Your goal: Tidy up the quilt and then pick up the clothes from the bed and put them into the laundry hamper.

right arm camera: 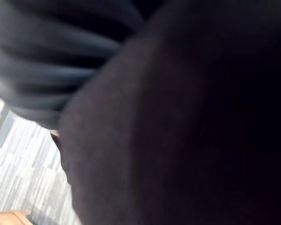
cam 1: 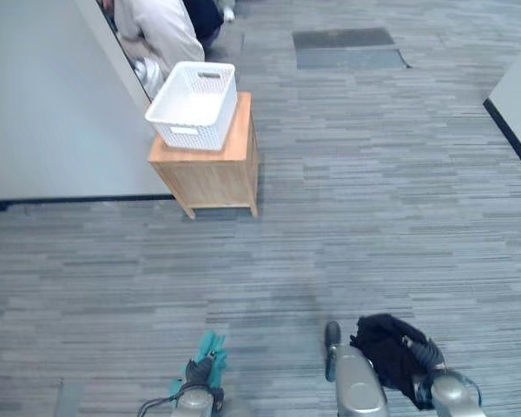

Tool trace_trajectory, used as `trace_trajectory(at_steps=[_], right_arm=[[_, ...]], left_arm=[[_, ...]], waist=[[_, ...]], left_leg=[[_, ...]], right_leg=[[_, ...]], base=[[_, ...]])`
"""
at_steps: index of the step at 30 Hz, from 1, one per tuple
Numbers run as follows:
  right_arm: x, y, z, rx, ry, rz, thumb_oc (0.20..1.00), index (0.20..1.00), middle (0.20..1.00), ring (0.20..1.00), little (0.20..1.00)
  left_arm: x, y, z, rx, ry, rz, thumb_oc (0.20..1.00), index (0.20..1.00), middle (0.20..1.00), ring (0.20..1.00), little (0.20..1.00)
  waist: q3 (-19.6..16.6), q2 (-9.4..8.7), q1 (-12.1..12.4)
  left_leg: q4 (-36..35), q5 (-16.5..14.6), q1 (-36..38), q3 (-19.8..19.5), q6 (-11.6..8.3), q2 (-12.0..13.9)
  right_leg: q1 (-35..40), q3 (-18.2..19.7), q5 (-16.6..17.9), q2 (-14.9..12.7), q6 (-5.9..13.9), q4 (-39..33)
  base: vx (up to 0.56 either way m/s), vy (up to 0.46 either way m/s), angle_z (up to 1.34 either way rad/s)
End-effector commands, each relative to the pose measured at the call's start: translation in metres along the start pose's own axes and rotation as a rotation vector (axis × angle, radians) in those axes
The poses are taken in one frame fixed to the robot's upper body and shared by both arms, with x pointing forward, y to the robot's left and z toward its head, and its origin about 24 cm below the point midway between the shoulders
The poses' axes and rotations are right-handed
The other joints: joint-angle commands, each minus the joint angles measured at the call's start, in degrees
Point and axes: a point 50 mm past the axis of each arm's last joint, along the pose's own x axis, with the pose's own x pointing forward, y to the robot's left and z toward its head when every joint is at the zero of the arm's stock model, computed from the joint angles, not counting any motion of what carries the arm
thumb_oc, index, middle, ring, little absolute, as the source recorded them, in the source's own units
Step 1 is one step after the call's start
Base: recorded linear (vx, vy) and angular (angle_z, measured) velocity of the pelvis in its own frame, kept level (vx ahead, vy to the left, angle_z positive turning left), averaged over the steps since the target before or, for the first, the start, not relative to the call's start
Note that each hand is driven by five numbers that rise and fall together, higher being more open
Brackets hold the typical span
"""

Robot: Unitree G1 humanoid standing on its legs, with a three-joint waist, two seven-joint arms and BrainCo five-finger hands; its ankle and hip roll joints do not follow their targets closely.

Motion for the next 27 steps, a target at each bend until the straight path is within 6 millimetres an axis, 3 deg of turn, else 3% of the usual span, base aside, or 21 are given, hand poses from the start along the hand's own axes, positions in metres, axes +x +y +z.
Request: trace_trajectory(at_steps=[1,2,3,5,6,8,9,10,11,13,14,15,16,17,18,20,21,23,25,26,27], right_arm=[[0.002,-0.024,0.03,-0.079,-0.151,-0.044,0.2,0.2,0.2,0.2,0.2],[0.003,-0.025,0.034,-0.108,-0.164,-0.034,0.2,0.2,0.2,0.2,0.2],[0.003,-0.024,0.036,-0.125,-0.171,-0.028,0.2,0.2,0.2,0.2,0.2],[0.002,-0.022,0.036,-0.14,-0.181,-0.011,0.2,0.2,0.2,0.2,0.2],[0.001,-0.021,0.033,-0.143,-0.171,-0.013,0.2,0.2,0.2,0.2,0.2],[0.001,-0.021,0.033,-0.144,-0.171,-0.013,0.2,0.2,0.2,0.2,0.2],[0.001,-0.019,0.031,-0.138,-0.165,-0.017,0.2,0.2,0.2,0.2,0.2],[0.001,-0.017,0.032,-0.142,-0.168,-0.007,0.2,0.2,0.2,0.2,0.2],[0.0,-0.013,0.03,-0.143,-0.163,0.002,0.2,0.2,0.2,0.2,0.2],[-0.001,-0.004,0.03,-0.137,-0.165,0.024,0.2,0.2,0.2,0.2,0.2],[0.0,-0.004,0.03,-0.137,-0.167,0.025,0.2,0.2,0.2,0.2,0.2],[-0.002,0.002,0.04,-0.109,-0.206,0.038,0.2,0.2,0.2,0.2,0.2],[-0.001,0.003,0.043,-0.113,-0.216,0.04,0.2,0.2,0.2,0.2,0.2],[-0.001,0.003,0.044,-0.113,-0.216,0.04,0.2,0.2,0.2,0.2,0.2],[-0.001,0.004,0.044,-0.111,-0.218,0.042,0.2,0.2,0.2,0.2,0.2],[-0.001,0.004,0.046,-0.111,-0.223,0.042,0.2,0.2,0.2,0.2,0.2],[-0.002,0.0,0.044,-0.123,-0.221,0.038,0.2,0.2,0.2,0.2,0.2],[-0.002,-0.004,0.042,-0.124,-0.212,0.025,0.2,0.2,0.2,0.2,0.2],[-0.004,-0.009,0.043,-0.142,-0.224,0.022,0.2,0.2,0.2,0.2,0.2],[-0.005,-0.007,0.044,-0.139,-0.229,0.029,0.2,0.2,0.2,0.2,0.2],[-0.004,-0.009,0.047,-0.151,-0.243,0.031,0.2,0.2,0.2,0.2,0.2]], left_arm=[[0.004,-0.001,0.021,0.016,-0.074,-0.013,0.2,0.2,0.2,0.2,0.2],[0.003,-0.002,0.023,0.026,-0.097,-0.026,0.2,0.2,0.2,0.2,0.2],[0.003,-0.001,0.026,0.03,-0.112,-0.03,0.2,0.2,0.2,0.2,0.2],[0.0,-0.002,0.022,0.034,-0.11,-0.046,0.2,0.2,0.2,0.2,0.2],[0.0,-0.003,0.022,0.036,-0.11,-0.047,0.2,0.2,0.2,0.2,0.2],[-0.001,-0.003,0.021,0.036,-0.109,-0.047,0.2,0.2,0.2,0.2,0.2],[-0.002,-0.004,0.018,0.037,-0.094,-0.044,0.2,0.2,0.2,0.2,0.2],[-0.002,-0.002,0.016,0.028,-0.087,-0.045,0.2,0.2,0.2,0.2,0.2],[-0.002,-0.003,0.014,0.03,-0.071,-0.052,0.2,0.2,0.2,0.2,0.2],[0.0,-0.003,0.016,0.041,-0.063,-0.053,0.2,0.2,0.2,0.2,0.2],[0.0,-0.003,0.016,0.04,-0.065,-0.052,0.2,0.2,0.2,0.2,0.2],[0.004,0.002,0.025,0.067,-0.086,-0.036,0.2,0.2,0.2,0.2,0.2],[0.006,0.004,0.031,0.076,-0.102,-0.026,0.2,0.2,0.2,0.2,0.2],[0.006,0.004,0.031,0.076,-0.103,-0.026,0.2,0.2,0.2,0.2,0.2],[0.008,0.007,0.039,0.084,-0.13,-0.019,0.2,0.2,0.2,0.2,0.2],[0.008,0.007,0.042,0.08,-0.141,-0.02,0.2,0.2,0.2,0.2,0.2],[0.008,0.004,0.044,0.087,-0.154,-0.03,0.2,0.2,0.2,0.2,0.2],[0.008,0.004,0.047,0.096,-0.167,-0.024,0.2,0.2,0.2,0.2,0.2],[0.01,0.009,0.048,0.113,-0.175,-0.004,0.2,0.2,0.2,0.2,0.2],[0.008,0.006,0.045,0.101,-0.169,-0.012,0.2,0.2,0.2,0.2,0.2],[0.008,0.006,0.044,0.072,-0.163,-0.017,0.2,0.2,0.2,0.2,0.2]], waist=[[1.03,-0.86,-1.04],[1.1,-1.4,0.24],[1.15,-1.1,0.83],[0.5,-1.58,1.61],[-0.23,-1.48,1.35],[-0.31,-1.82,1.31],[-1.02,-1.68,0.47],[-1.83,-1.32,0.42],[-2.23,-1.31,0.76],[-1.73,-2.1,0.44],[-1.85,-2.35,0.5],[-0.3,-2.64,-0.85],[0.32,-2.03,-1.72],[0.21,-2.18,-1.72],[0.18,-1.77,-2.8],[0.1,-1.49,-3.18],[-0.32,-0.88,-4.81],[-0.73,-0.65,-6.94],[-1.02,-1.17,-7.46],[-0.62,-1.21,-7.26],[-0.33,-1.17,-6.21]], left_leg=[[11.23,-11.19,5.36,5.69,-3.55,-0.65],[8.86,-13.91,-0.2,8.75,-4.63,-2.78],[3.22,-13.93,-2.34,11.09,-5.08,-4.24],[-15.03,-13.79,-2.28,17.75,-4.11,-9.95],[-25.29,-12.1,-2.8,24.39,-3.72,-10.24],[-26.82,-11.46,-2.18,24.82,-3.48,-11.23],[-30.72,-11.94,-1.8,31.64,-1.79,-9.73],[-33.0,-12.14,0.74,31.98,-1.23,-10.11],[-33.78,-12.8,2.16,30.7,-0.25,-11.26],[-34.86,-14.96,5.55,31.12,2.07,-14.6],[-35.22,-14.93,5.52,31.37,2.31,-15.09],[-36.23,-16.94,8.27,29.83,4.49,-16.74],[-38.2,-17.34,10.48,29.24,4.75,-17.22],[-38.31,-17.34,10.39,29.28,4.83,-17.47],[-39.8,-17.37,12.99,27.4,3.34,-16.77],[-40.75,-16.85,13.98,26.61,2.23,-16.55],[-42.06,-16.28,15.95,22.58,-0.82,-16.21],[-44.06,-16.13,18.4,19.32,-3.38,-15.39],[-39.64,-19.44,20.1,17.41,-3.86,-13.74],[-34.54,-18.77,19.71,16.7,-4.22,-12.03],[-27.16,-14.32,18.18,16.83,-4.62,-8.65]], right_leg=[[14.11,-0.39,-3.57,-0.52,2.81,-18.72],[17.46,-0.53,-5.44,0.42,2.53,-18.9],[18.81,-0.53,-6.58,1.46,2.4,-18.9],[21.78,-1.79,-8.9,1.33,3.45,-18.04],[23.52,-4.01,-10.89,2.09,3.91,-16.91],[23.39,-4.04,-10.97,1.55,4.05,-16.68],[24.34,-6.48,-13.72,2.91,3.76,-13.81],[24.19,-7.35,-14.35,3.32,4.26,-11.04],[23.95,-7.59,-14.07,3.28,4.83,-7.8],[19.33,-9.42,-8.0,-0.43,10.5,9.66],[18.72,-9.24,-8.32,-0.99,10.72,10.53],[9.86,-6.32,-1.76,-4.98,13.72,29.24],[4.35,-6.18,-1.16,-7.58,14.03,34.55],[4.07,-6.06,-1.3,-7.82,14.09,34.85],[1.63,-6.8,-4.48,-12.97,12.14,27.31],[1.37,-6.96,-5.76,-13.59,10.92,21.66],[1.51,-3.82,-5.62,-12.88,9.81,0.96],[0.62,2.84,-1.65,-12.13,12.2,-12.26],[-0.7,5.91,-1.88,-11.94,12.68,-12.17],[-0.47,5.17,-1.95,-11.38,12.39,-9.17],[0.47,3.88,-2.32,-10.56,11.22,-7.9]], base=[[0.69,-0.496,-0.02],[0.51,-0.242,0.22],[0.69,-0.262,0.21],[0.68,-0.113,-0.07],[0.58,-0.095,-0.17],[0.35,-0.084,0.28],[0.61,-0.153,0.35],[0.81,-0.173,0.31],[0.63,-0.029,0.28],[0.48,0.008,0.28],[0.47,0.011,0.18],[0.38,0.009,0.16],[0.38,-0.002,0.08],[0.44,-0.233,0.55],[0.5,-0.345,0.91],[0.54,-0.429,0.97],[0.61,-0.558,0.81],[0.65,-0.59,1.25],[0.46,-0.464,1.34],[0.35,-0.545,0.76],[0.34,-0.74,0.64]])
